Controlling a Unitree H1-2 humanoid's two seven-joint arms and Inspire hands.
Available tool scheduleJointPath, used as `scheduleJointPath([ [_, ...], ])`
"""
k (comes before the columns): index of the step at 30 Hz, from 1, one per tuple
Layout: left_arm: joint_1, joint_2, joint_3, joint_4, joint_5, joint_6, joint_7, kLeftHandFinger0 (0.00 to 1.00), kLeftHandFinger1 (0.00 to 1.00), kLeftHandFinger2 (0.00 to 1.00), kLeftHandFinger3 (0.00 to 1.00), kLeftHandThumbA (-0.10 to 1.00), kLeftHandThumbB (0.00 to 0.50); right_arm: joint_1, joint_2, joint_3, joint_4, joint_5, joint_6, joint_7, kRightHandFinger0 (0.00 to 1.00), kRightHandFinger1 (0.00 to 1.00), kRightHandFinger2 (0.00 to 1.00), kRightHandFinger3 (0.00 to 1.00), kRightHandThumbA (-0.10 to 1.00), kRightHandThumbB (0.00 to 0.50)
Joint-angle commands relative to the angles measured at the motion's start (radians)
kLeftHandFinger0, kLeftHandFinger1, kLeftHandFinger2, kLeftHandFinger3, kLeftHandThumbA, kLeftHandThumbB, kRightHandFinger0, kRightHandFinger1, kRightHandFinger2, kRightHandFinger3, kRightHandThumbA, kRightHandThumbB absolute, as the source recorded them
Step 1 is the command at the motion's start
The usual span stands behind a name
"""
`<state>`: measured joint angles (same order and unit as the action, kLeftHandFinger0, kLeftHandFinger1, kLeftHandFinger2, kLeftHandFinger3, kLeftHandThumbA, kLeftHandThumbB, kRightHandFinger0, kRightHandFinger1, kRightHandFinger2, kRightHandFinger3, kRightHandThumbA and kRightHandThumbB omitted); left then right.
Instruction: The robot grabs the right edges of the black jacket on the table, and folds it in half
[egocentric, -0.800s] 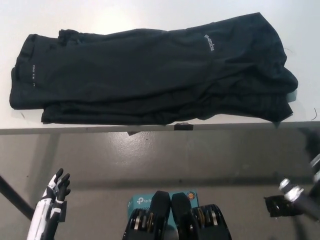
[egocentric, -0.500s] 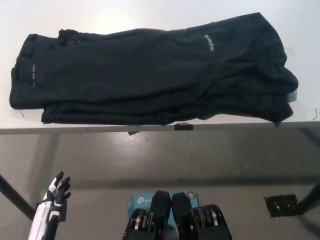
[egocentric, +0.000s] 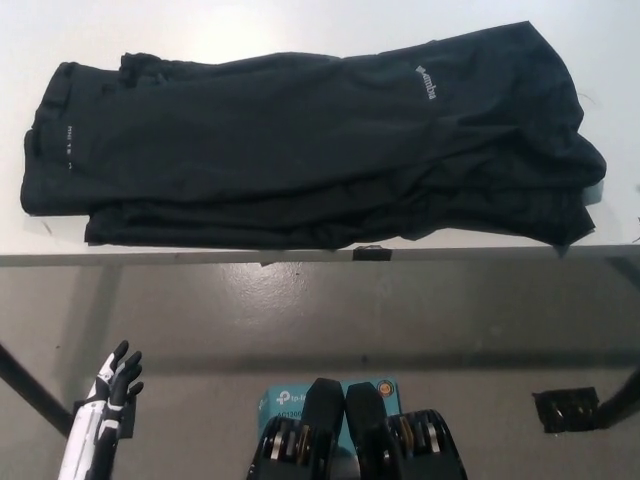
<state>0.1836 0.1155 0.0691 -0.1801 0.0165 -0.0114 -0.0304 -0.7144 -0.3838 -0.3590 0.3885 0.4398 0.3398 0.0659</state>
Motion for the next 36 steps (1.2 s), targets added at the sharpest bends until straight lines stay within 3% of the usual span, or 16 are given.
scheduleJointPath([
  [1, -0.009, 0.006, 0.003, -0.038, 0.015, -0.018, 0.008, 1.00, 1.00, 1.00, 1.00, 0.96, 0.004, -0.126, -0.046, -0.001, 0.157, 0.054, 0.060, 0.087, 1.00, 1.00, 1.00, 1.00, 1.00, 0.243],
  [7, -0.011, 0.003, 0.007, -0.036, 0.011, -0.019, 0.008, 1.00, 1.00, 1.00, 1.00, 0.95, 0.009, -0.200, -0.062, 0.032, 0.375, 0.017, 0.031, 0.133, 1.00, 1.00, 1.00, 1.00, 1.00, 0.239],
  [9, -0.013, 0.003, 0.005, -0.036, 0.016, -0.021, 0.008, 1.00, 1.00, 1.00, 1.00, 0.95, 0.018, -0.225, -0.062, 0.040, 0.466, 0.002, 0.015, 0.136, 1.00, 1.00, 1.00, 1.00, 1.00, 0.285],
  [11, -0.013, 0.003, 0.005, -0.037, 0.018, -0.017, 0.008, 1.00, 1.00, 1.00, 1.00, 0.96, 0.026, -0.231, -0.059, 0.039, 0.496, 0.003, 0.007, 0.142, 1.00, 1.00, 1.00, 1.00, 1.00, 0.276],
  [23, -0.017, 0.005, 0.007, -0.042, 0.014, -0.011, 0.005, 1.00, 1.00, 1.00, 1.00, 0.95, 0.002, -0.233, -0.048, 0.045, 0.581, -0.016, -0.015, 0.141, 1.00, 1.00, 1.00, 1.00, 1.00, 0.317],
  [30, -0.019, 0.010, 0.013, -0.032, 0.008, -0.027, 0.003, 1.00, 1.00, 1.00, 1.00, 1.00, 0.000, -0.223, -0.060, 0.086, 0.643, -0.055, -0.048, 0.172, 1.00, 1.00, 1.00, 1.00, 1.00, 0.350],
  [36, -0.020, 0.006, 0.013, -0.035, 0.007, -0.015, 0.004, 1.00, 1.00, 1.00, 1.00, 1.00, 0.019, -0.237, -0.044, 0.017, 0.683, 0.024, -0.004, 0.216, 1.00, 1.00, 1.00, 1.00, 1.00, 0.339],
])
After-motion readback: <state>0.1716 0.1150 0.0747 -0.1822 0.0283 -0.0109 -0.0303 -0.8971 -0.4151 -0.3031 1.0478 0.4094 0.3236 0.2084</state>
